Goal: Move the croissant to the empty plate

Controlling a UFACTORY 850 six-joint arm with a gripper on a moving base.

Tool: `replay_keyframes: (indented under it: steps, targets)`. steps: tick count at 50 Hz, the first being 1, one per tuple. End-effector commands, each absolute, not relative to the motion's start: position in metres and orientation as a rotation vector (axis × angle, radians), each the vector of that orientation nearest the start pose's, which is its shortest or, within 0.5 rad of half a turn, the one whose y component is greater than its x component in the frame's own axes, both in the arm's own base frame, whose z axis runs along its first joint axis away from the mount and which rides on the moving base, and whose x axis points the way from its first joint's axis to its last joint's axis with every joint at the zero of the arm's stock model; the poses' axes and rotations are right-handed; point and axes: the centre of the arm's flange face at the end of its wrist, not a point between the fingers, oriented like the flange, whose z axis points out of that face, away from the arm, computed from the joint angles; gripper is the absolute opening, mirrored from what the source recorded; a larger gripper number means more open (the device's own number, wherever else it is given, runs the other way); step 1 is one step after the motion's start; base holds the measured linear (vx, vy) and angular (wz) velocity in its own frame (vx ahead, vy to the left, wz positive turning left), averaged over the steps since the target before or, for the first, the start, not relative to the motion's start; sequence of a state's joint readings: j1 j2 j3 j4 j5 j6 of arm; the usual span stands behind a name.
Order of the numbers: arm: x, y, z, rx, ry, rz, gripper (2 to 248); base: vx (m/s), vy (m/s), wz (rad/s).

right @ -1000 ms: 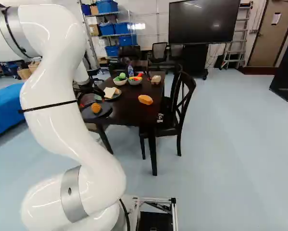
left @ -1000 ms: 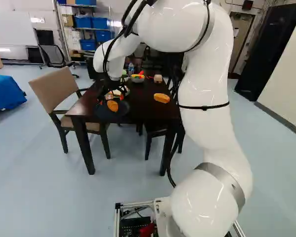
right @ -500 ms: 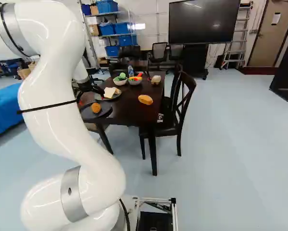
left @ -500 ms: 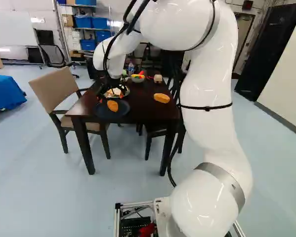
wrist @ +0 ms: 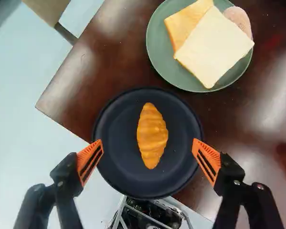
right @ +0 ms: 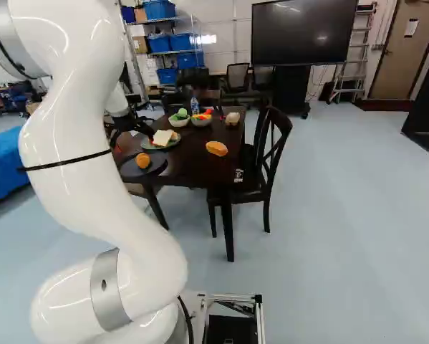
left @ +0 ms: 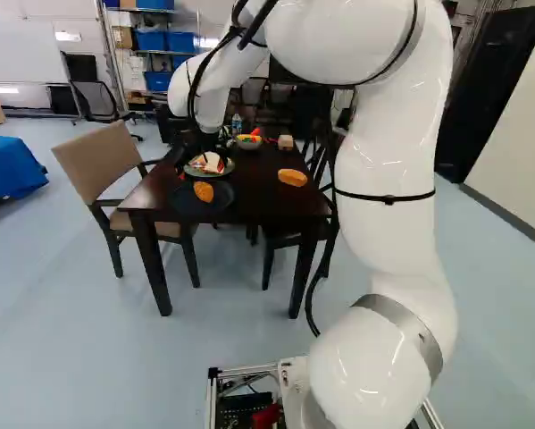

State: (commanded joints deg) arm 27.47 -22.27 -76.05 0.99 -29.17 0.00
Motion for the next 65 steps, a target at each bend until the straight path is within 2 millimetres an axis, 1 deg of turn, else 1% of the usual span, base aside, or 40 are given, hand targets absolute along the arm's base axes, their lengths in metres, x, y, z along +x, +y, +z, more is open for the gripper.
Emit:
replay_keyframes:
  steps: [26, 33, 44, 53, 65]
  targets:
    - [0.538, 0.274, 0.544, -2.904, -0.677, -0.578, 247, 0.000, 0.000, 0.000]
    - [0.533, 0.265, 0.554, -2.912, -0.662, -0.573, 247, 0.000, 0.000, 0.000]
    - [0.523, 0.243, 0.569, -2.915, -0.623, -0.603, 247, 0.000, 0.000, 0.000]
    - [0.517, 0.228, 0.569, -2.927, -0.595, -0.598, 247, 0.000, 0.000, 0.000]
    - [0.517, 0.228, 0.569, -2.927, -0.595, -0.598, 247, 0.000, 0.000, 0.000]
